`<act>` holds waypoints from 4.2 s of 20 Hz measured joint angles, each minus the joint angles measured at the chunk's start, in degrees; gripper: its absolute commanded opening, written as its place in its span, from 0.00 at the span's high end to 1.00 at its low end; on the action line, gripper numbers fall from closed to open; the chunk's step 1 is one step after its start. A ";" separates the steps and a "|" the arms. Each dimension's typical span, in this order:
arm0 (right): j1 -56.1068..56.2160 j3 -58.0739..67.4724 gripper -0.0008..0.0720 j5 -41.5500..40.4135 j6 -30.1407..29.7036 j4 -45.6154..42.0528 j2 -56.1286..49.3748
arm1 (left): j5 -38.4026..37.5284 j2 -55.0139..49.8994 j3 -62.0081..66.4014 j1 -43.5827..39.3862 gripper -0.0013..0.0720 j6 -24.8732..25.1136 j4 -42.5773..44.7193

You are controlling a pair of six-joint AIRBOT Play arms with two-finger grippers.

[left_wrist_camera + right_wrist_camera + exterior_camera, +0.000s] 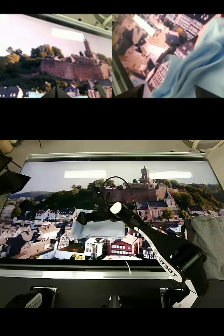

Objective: Fold the shirts.

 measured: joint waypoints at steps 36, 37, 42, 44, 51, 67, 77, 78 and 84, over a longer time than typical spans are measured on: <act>-54.03 -0.76 0.97 36.13 -0.76 -14.84 20.52 | -3.56 3.76 -7.41 0.35 0.94 2.14 0.85; -58.10 -0.55 0.97 37.44 -0.57 -15.10 22.36 | -3.41 3.74 -7.43 0.35 0.94 2.71 0.85; -77.37 -0.13 0.97 44.02 0.85 -15.87 28.89 | -2.45 3.72 -7.50 0.35 0.94 4.24 0.87; -83.62 -0.11 0.97 48.30 0.70 -15.98 30.49 | -1.86 3.74 -7.50 0.35 0.94 4.94 0.87; -98.14 -0.07 0.97 60.06 0.07 -24.50 36.20 | 1.57 2.03 -7.50 0.35 0.94 7.15 0.90; -100.52 -24.28 0.87 59.30 2.38 -58.73 43.58 | 4.09 -2.03 -7.50 0.22 0.94 8.81 -0.11; -98.36 -13.84 0.07 40.96 -7.21 -54.21 43.78 | 4.04 -1.97 -3.82 -4.63 0.95 8.79 0.00; -95.60 -11.06 0.07 36.70 -9.68 -52.02 43.78 | 3.96 -2.97 -2.19 -6.08 0.95 7.56 2.89; -65.92 -4.42 0.10 24.92 -8.26 -51.45 39.71 | -6.73 -15.21 8.00 -17.38 0.03 -9.94 32.98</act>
